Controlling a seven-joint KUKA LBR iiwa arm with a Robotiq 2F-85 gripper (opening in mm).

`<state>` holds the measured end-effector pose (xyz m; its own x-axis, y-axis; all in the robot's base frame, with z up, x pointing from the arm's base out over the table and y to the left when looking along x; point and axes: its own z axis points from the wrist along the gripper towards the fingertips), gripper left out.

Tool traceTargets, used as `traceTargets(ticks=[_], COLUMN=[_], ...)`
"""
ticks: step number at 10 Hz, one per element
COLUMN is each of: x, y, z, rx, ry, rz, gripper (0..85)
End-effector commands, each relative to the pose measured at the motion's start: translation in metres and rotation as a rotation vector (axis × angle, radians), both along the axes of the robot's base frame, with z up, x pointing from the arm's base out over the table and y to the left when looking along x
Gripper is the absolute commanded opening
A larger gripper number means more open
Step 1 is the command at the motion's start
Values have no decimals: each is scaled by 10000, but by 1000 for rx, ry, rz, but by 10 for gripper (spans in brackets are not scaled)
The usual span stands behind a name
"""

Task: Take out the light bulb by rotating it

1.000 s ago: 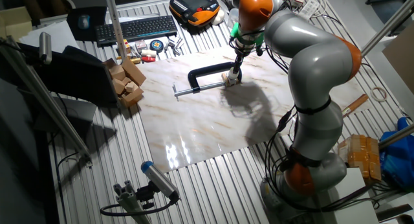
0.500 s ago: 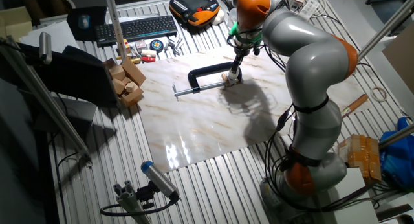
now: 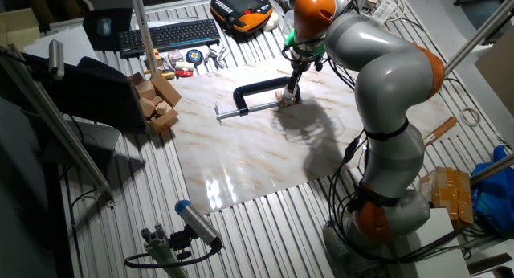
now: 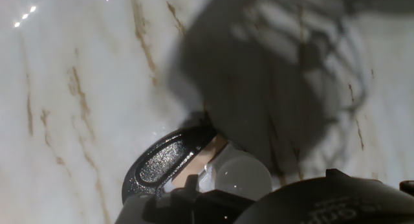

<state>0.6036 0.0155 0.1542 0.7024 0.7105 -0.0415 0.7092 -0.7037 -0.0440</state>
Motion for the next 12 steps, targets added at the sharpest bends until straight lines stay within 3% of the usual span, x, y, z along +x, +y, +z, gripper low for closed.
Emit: traceTargets(ticks=[1, 8, 12], x=[-2, 32, 64], y=[-2, 4, 20], z=[-46, -363, -440], rx=[2, 2, 1], ry=[-6, -43, -44], rz=[3, 23, 33], gripper=[850, 850, 850])
